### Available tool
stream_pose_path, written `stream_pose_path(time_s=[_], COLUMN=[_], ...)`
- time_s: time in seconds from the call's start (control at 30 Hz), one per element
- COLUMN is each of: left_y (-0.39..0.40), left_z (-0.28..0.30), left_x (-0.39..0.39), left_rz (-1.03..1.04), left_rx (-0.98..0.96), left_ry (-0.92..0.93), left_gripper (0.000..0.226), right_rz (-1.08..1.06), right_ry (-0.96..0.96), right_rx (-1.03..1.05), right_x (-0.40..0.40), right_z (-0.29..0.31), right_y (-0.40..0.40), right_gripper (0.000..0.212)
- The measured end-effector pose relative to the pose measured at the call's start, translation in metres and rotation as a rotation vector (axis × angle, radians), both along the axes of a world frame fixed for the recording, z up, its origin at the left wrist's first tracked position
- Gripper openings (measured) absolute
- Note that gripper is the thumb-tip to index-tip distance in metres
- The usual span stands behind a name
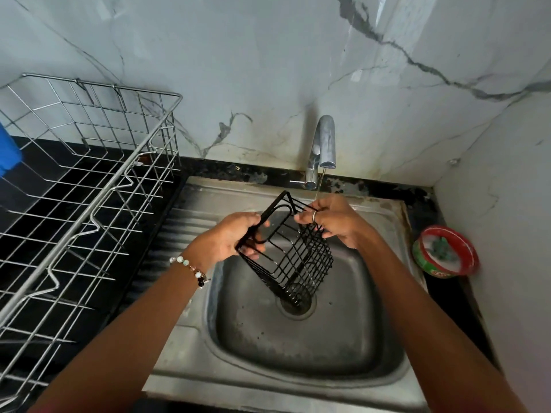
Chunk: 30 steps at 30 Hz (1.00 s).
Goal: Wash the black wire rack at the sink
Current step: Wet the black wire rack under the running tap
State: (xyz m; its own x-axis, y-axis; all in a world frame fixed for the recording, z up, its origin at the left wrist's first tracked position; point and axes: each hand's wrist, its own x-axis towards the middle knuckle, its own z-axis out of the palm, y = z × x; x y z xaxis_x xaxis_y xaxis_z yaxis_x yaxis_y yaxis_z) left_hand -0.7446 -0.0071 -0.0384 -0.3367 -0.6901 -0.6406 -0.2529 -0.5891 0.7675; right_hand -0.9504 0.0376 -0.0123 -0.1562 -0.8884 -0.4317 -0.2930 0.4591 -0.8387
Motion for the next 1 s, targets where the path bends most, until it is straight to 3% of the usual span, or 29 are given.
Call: stream_pose_path(time_s=[0.13,0.2,0.33,0.47,0.53,0.67,0.8,0.83,1.0], left_y=[-0.005,-0.010,-0.020,-0.022,-0.020,-0.020,-0.026,-0.027,-0.029], left_z=[0.015,0.020,0.026,0.010,0.003,0.004,0.008,0.009,0.006], left_x=[-0.005,-0.014,-0.043,-0.062,-0.064,-0.062,-0.062,-0.062,-0.061], left_rz=[-0.293,-0.310,-0.136,0.011,0.032,0.012,0.032,0.027,0.012], left_rx=[-0.046,-0.125,-0.211,-0.364,-0.438,-0.522,-0.517,-0.511,-0.506], left_ry=[-0.328,-0.401,-0.238,-0.283,-0.271,-0.252,-0.208,-0.198,-0.185], left_gripper=[0.056,0.068,0.058,0.032,0.025,0.021,0.023,0.024,0.022], right_rz=[-0.016,0.010,0.115,0.197,0.152,-0.090,-0.070,-0.060,-0.140], right_ry=[-0.017,0.014,0.030,-0.012,-0.104,-0.032,-0.450,-0.476,-0.271], right_rx=[-0.072,-0.071,-0.067,-0.016,0.027,-0.068,-0.066,-0.045,0.010], right_x=[0.003,0.003,0.006,0.000,-0.010,-0.025,-0.021,-0.019,-0.015], right_z=[0.003,0.005,0.006,0.008,0.011,0.030,0.052,0.055,0.058], right_y=[0.003,0.005,0.010,0.012,0.012,-0.001,-0.017,-0.020,-0.031], right_gripper=[0.024,0.031,0.039,0.028,0.018,0.015,0.022,0.023,0.023])
